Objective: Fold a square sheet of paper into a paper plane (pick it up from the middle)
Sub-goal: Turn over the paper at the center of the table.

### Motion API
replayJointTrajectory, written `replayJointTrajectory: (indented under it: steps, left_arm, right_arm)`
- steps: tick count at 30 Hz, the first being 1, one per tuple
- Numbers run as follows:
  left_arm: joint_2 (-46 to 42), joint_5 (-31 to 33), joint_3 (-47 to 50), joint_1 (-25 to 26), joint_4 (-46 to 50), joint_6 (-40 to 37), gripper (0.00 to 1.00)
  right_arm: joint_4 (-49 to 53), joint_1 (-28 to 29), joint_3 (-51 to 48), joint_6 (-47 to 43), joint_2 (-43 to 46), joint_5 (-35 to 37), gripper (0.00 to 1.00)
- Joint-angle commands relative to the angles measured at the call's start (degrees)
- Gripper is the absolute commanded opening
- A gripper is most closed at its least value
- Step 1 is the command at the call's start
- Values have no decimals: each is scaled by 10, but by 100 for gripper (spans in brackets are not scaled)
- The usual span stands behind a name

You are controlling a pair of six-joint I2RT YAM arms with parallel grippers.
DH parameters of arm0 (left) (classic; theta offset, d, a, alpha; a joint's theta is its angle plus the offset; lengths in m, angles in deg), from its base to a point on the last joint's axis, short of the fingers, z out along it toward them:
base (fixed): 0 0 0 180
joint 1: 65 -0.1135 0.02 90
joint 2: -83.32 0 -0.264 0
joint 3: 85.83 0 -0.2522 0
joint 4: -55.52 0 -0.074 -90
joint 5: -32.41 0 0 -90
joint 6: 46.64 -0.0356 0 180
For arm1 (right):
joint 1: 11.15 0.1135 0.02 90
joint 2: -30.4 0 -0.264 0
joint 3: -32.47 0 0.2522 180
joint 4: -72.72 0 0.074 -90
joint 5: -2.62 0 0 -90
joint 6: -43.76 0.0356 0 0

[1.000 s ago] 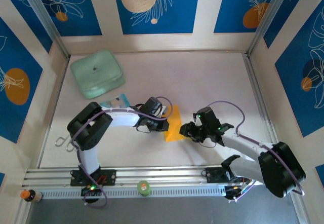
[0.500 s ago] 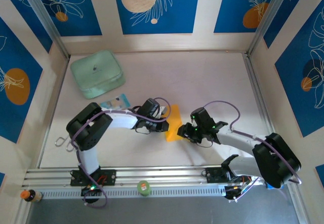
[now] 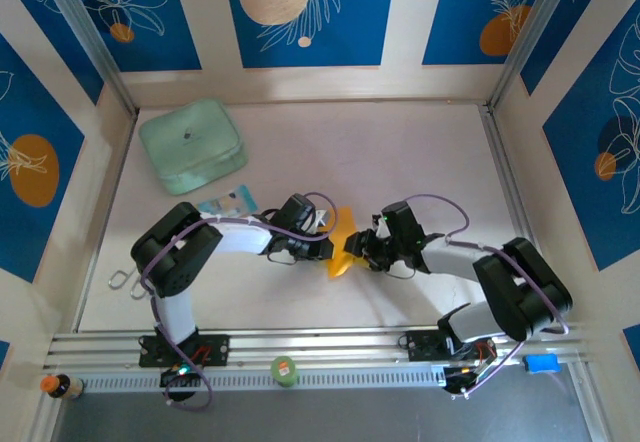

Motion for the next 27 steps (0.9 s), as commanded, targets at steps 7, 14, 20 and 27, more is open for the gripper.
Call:
replayJointTrajectory:
  steps: [7,14,20,27]
  left_arm:
    - [22,-12,3,-1,57,-5,5]
    - [22,-11,1,0,54,-1,5]
    - [14,-17,4,-1,48,6,6]
    - [3,-17,-4,0,54,6,11]
  right_arm:
    - [-47,-57,37,-49,-56,-87,49]
    - [-51,-68,43,-58,-78,-88,41]
    - [-57,-73,44,-70,-95,-92,31]
    - [-52,-80,35,-84,-90,-87,21]
